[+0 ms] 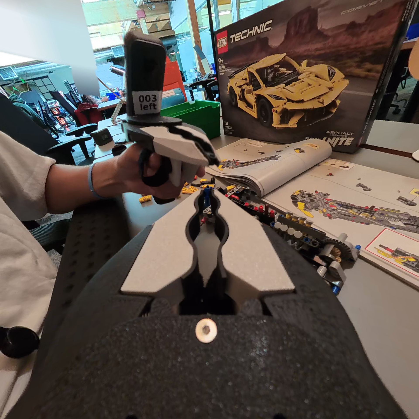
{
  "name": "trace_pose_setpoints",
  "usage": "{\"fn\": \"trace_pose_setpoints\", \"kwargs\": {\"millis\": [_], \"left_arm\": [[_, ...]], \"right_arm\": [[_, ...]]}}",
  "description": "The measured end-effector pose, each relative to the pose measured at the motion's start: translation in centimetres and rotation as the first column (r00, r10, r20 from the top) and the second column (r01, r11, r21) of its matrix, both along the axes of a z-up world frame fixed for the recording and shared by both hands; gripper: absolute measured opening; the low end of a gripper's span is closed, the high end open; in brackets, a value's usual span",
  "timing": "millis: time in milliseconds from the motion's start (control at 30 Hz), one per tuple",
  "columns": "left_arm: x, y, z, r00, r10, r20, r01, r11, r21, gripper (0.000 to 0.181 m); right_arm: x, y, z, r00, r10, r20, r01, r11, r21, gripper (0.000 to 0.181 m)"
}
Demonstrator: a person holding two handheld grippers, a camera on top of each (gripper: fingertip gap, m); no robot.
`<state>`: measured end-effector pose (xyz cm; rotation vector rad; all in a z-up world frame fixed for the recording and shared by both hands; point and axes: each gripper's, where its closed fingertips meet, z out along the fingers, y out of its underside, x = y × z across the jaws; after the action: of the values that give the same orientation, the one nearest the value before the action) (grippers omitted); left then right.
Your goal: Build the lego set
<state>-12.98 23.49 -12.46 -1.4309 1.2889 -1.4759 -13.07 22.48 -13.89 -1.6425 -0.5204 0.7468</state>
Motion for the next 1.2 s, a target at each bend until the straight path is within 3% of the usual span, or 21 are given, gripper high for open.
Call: {"fn": "trace_pose_setpoints", "kwargs": {"millis": [167,600,900,967,1033,1200], "left_arm": [[0.5,-1.1,-1.4,0.998,-0.032,-0.055,0.034,0.998,0.043,0.007],[0.7,-1.4,-2.0,0.996,-0.040,-0.075,0.043,0.998,0.035,0.007],[0.7,-0.9,-2.9,0.992,-0.019,-0.128,0.030,0.996,0.080,0.007],[0.5,0.2,-2.6,0.992,0.020,-0.122,-0.012,0.998,0.062,0.007],[0.3,0.4,-2.4,0.994,0.004,-0.111,-0.004,1.000,0.000,0.006],[1.1,-2.5,-2.4,0.994,-0.070,-0.086,0.074,0.996,0.052,0.007]], "right_arm": [[0.0,0.0,0.0,1.000,-0.002,0.012,0.002,1.000,0.011,0.003],[0.0,0.0,-0.5,0.999,-0.011,0.051,0.010,1.000,0.012,0.003],[-0.1,0.2,-1.4,0.977,-0.053,0.207,0.037,0.996,0.077,0.003],[-0.1,0.1,-0.5,0.983,-0.061,0.173,0.038,0.991,0.132,0.003],[0.0,-0.3,1.4,0.998,-0.033,0.052,0.023,0.984,0.178,0.002],[-0.1,-0.2,2.3,0.993,0.030,-0.113,-0.017,0.993,0.117,0.002]]}}
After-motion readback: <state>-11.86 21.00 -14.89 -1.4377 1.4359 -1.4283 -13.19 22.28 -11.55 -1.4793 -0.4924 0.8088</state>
